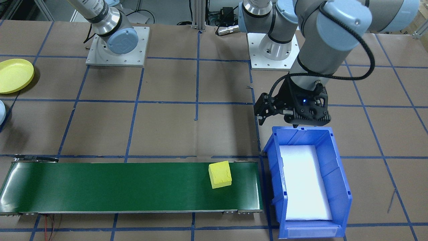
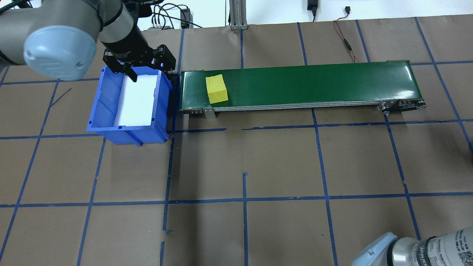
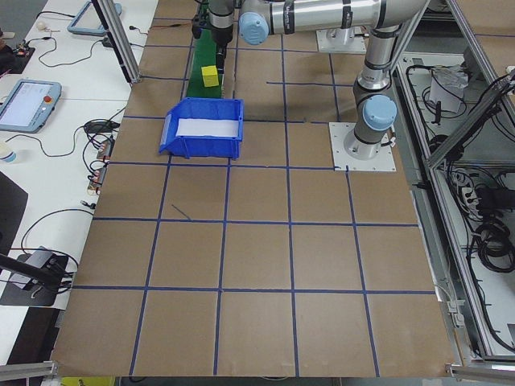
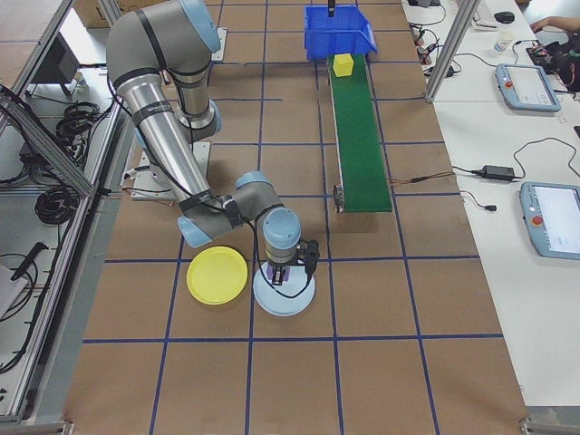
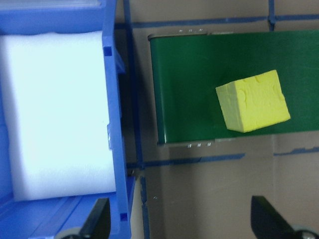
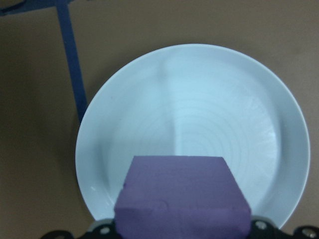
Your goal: Move block left to right into plate
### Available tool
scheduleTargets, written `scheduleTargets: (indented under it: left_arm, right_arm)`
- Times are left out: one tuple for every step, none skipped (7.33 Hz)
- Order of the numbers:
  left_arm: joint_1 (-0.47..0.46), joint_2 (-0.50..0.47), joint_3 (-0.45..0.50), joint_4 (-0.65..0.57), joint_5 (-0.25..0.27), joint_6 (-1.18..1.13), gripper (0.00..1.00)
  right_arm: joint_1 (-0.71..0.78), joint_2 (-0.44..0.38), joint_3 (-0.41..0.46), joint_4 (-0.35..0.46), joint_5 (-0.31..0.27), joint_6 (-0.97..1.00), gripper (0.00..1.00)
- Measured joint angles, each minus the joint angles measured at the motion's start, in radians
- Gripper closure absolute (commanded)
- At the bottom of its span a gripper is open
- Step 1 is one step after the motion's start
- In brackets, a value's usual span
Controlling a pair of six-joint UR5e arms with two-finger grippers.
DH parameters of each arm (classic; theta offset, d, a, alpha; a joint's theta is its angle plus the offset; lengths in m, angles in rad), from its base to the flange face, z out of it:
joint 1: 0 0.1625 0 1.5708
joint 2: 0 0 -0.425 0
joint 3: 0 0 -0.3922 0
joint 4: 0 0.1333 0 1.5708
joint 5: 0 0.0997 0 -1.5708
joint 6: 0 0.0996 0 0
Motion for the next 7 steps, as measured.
scheduleTargets:
  left_arm:
    - [0.006,0.047,-0.006,-0.056,0.004,0.001,0.0]
    - [0.011,0.092,-0.016,-0.102,0.025,0.001,0.0]
    - [0.017,0.125,-0.021,-0.143,0.058,0.0,0.0]
    - [0.019,0.143,-0.022,-0.169,0.076,-0.003,0.0]
    - [0.018,0.152,-0.022,-0.184,0.077,-0.006,0.0]
    - [0.016,0.153,-0.025,-0.189,0.063,-0.006,0.0]
    - [0.008,0.151,-0.028,-0.188,0.044,-0.005,0.0]
  right_arm:
    - [-0.002,0.009,0.002,-0.025,0.023,-0.006,0.0]
    - [-0.003,0.011,0.001,-0.029,0.06,-0.012,0.0]
    - [-0.003,0.007,-0.001,-0.026,0.087,-0.014,0.0]
    - [-0.001,-0.012,-0.008,-0.006,0.108,-0.015,0.0]
    - [0.007,-0.046,-0.018,0.034,0.121,-0.017,0.0]
    - [0.034,-0.074,-0.034,0.08,0.126,-0.013,0.0]
    - [0.096,-0.092,-0.06,0.124,0.133,0.018,0.0]
